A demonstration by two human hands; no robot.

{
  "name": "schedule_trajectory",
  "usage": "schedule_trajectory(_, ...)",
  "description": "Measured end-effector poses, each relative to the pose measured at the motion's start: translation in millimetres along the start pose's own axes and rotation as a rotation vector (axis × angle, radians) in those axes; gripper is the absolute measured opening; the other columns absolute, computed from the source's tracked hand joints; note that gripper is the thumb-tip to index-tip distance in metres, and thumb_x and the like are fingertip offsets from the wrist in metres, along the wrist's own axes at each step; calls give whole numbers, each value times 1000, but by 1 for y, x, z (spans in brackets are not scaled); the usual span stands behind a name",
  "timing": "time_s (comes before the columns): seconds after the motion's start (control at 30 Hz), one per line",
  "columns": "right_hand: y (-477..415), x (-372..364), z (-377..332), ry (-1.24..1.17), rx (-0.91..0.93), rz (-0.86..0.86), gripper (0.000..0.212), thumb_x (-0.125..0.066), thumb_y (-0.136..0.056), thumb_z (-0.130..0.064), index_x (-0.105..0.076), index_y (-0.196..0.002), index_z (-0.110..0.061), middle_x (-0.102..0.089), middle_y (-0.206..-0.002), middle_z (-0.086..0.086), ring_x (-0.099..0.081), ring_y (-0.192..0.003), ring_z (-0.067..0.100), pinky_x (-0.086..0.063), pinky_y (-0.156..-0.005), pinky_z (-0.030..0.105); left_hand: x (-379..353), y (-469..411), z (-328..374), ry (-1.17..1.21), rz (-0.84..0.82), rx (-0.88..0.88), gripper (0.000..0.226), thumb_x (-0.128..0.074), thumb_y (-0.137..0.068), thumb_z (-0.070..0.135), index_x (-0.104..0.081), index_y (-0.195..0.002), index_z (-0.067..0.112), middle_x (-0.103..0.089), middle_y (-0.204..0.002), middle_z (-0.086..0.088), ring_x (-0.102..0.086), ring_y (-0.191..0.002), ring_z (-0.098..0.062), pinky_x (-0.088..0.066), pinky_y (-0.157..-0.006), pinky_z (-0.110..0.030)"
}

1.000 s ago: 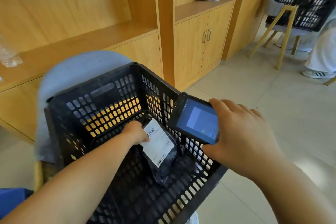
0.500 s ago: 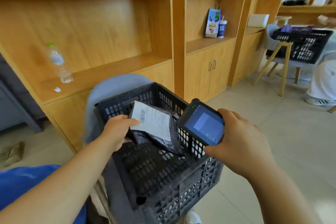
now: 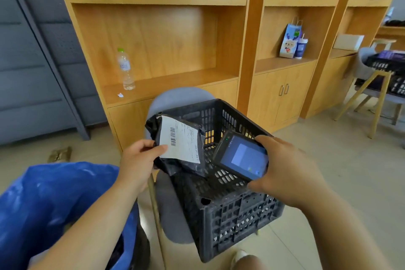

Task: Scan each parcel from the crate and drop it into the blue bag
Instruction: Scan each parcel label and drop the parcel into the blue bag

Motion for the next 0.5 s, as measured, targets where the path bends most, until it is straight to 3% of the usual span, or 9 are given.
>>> schedule_trajectory(0.1,-1,-1,-11,27,39,-23,75,-74,-55,-48,-43,-120,-29,-52,-97,-8,-48,-80,15,-37,-60,28,10,5,3,-26,36,-81,7,-73,-81,5,-66,-81,8,-76,-80,-1,-73,-77,-19,-57,-60,-28)
schedule_trajectory(0.2,-2,0,-17,13,61,-26,77,-75,-54,-49,-42,-121,-29,-54,-101,-8,-49,-81,14,-39,-61,27,13,5,6,-47,52,-117,10,-75,-80,8,-66,-83,12,-75,-80,4,-72,-75,-12,-55,-56,-20)
schedule_trajectory(0.5,-4,2,-16,11,69,-28,75,-75,-53,-49,-42,-118,-30,-52,-96,-9,-51,-82,14,-45,-62,28,11,3,8,-63,74,-152,13,-77,-78,10,-65,-83,13,-75,-78,6,-72,-73,-10,-54,-54,-18)
Point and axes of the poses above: each hand's wrist, its own y-axis away from the middle knuckle, its own x-axis out of the back of the hand, z = x × y, the point moved 6 cm from there along -y, towards the middle knuckle
